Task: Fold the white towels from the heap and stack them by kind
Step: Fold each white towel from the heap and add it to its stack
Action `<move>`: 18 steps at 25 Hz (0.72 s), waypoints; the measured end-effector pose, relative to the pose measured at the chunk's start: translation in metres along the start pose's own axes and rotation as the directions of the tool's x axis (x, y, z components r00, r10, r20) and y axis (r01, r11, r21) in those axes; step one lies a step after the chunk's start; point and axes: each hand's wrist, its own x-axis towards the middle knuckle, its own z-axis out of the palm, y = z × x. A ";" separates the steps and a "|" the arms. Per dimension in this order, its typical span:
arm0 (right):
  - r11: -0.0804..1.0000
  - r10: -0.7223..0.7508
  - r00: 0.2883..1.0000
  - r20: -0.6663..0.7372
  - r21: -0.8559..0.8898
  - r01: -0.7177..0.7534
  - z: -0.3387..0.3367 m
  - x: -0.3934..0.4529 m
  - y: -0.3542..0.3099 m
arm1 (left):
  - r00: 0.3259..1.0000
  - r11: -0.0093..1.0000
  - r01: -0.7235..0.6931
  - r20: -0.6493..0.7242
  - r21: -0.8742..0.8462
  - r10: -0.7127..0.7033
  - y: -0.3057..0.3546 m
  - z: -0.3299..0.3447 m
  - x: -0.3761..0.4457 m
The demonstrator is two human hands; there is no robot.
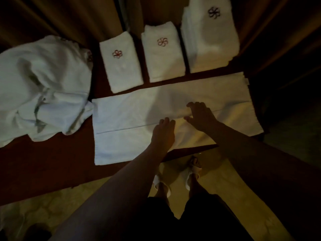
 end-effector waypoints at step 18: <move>0.973 0.157 0.962 0.225 -0.202 -0.112 -0.051 0.009 0.207 | 0.965 0.971 0.192 0.154 0.143 -0.213 0.069 0.021 0.098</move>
